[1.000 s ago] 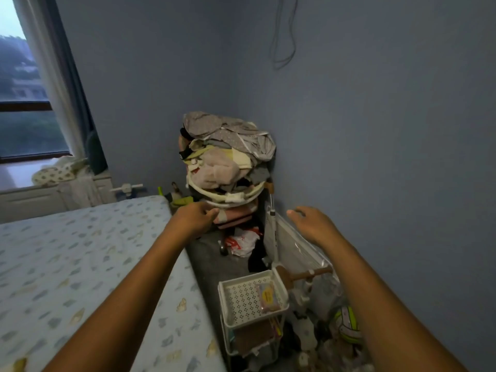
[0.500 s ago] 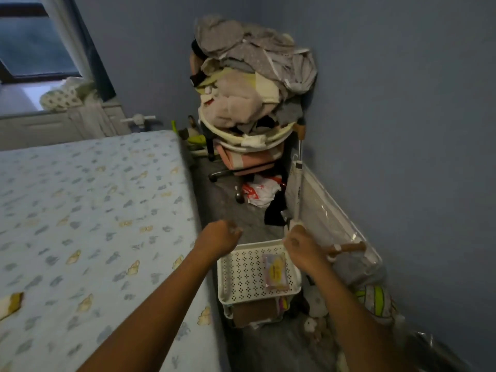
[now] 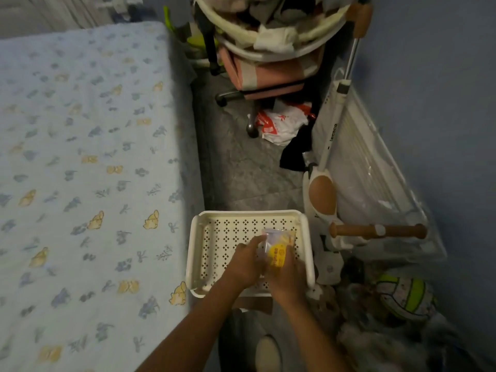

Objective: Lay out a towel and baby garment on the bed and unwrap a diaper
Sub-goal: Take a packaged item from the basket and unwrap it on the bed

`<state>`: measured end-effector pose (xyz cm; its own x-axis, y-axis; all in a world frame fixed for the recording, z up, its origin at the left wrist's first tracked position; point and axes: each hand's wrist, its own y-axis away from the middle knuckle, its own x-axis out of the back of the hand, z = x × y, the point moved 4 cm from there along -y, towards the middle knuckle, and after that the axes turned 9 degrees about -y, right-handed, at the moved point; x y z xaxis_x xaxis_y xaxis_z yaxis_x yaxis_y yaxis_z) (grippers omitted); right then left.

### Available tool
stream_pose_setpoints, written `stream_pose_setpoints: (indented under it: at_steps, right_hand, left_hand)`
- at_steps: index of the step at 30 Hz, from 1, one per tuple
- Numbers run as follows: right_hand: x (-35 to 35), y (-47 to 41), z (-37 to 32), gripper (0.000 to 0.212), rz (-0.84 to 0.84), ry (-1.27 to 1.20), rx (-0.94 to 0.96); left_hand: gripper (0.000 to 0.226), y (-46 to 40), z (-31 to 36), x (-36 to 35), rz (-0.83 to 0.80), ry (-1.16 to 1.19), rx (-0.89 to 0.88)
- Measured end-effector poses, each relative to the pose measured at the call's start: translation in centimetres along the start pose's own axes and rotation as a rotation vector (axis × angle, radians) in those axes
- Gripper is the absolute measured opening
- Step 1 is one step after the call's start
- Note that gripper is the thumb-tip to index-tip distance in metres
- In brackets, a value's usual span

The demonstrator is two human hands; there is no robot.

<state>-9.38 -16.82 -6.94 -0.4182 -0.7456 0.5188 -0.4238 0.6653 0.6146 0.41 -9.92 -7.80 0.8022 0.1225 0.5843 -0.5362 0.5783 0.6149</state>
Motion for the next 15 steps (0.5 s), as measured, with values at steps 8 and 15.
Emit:
stream_pose_setpoints:
  at_steps: [8, 15]
  right_hand:
    - [-0.6, -3.0, 0.7, 0.069, -0.003, -0.007, 0.016]
    - [-1.0, -2.7, -2.6, 0.048, -0.171, -0.275, 0.075]
  left_hand:
    - [0.053, -0.8, 0.9, -0.6, 0.092, 0.198, -0.064]
    - [0.055, 0.5, -0.7, 1.7, 0.066, 0.109, -0.124]
